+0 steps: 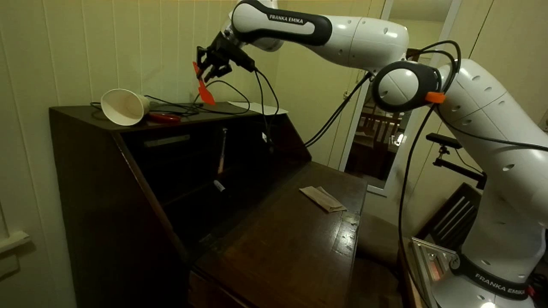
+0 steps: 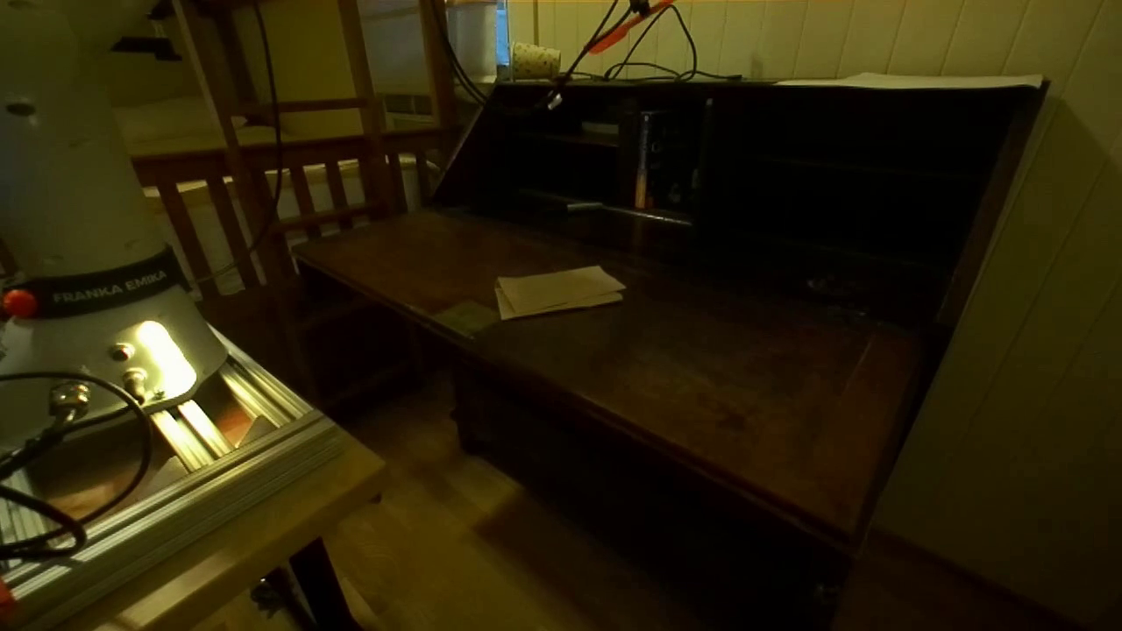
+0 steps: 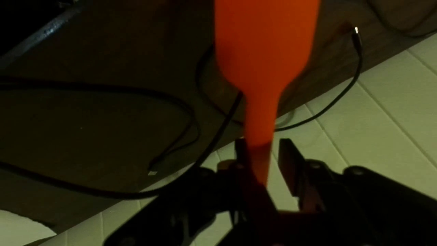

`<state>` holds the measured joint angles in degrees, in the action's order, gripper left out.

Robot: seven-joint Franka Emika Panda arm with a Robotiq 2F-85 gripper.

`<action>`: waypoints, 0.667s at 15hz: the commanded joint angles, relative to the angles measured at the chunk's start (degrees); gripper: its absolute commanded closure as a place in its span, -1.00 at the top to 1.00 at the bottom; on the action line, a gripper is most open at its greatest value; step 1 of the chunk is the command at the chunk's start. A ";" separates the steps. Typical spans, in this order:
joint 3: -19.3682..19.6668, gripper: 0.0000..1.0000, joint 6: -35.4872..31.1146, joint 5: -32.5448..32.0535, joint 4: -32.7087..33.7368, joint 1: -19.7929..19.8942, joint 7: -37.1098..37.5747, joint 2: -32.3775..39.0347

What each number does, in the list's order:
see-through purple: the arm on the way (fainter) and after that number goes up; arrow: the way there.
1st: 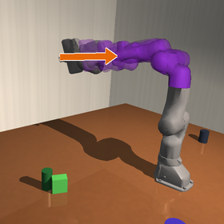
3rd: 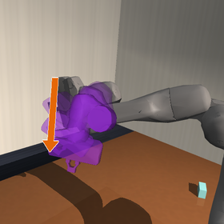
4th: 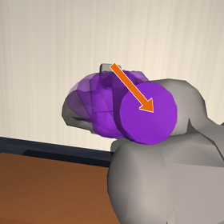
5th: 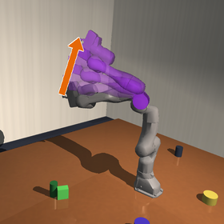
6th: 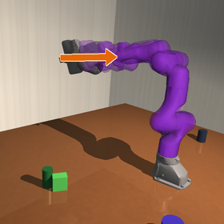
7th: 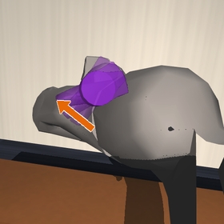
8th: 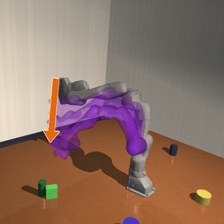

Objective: Put the pink spatula on the top of the shelf

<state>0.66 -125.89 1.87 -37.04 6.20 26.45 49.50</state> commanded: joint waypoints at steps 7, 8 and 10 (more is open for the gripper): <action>10.37 1.00 16.92 -9.37 14.35 -4.10 1.71 -0.71; 11.18 1.00 20.43 -11.08 15.31 -5.02 0.31 -1.61; 12.10 1.00 22.41 -14.24 12.62 -7.88 -4.11 -5.54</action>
<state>10.85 -108.56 -8.12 -24.24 1.86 26.65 47.58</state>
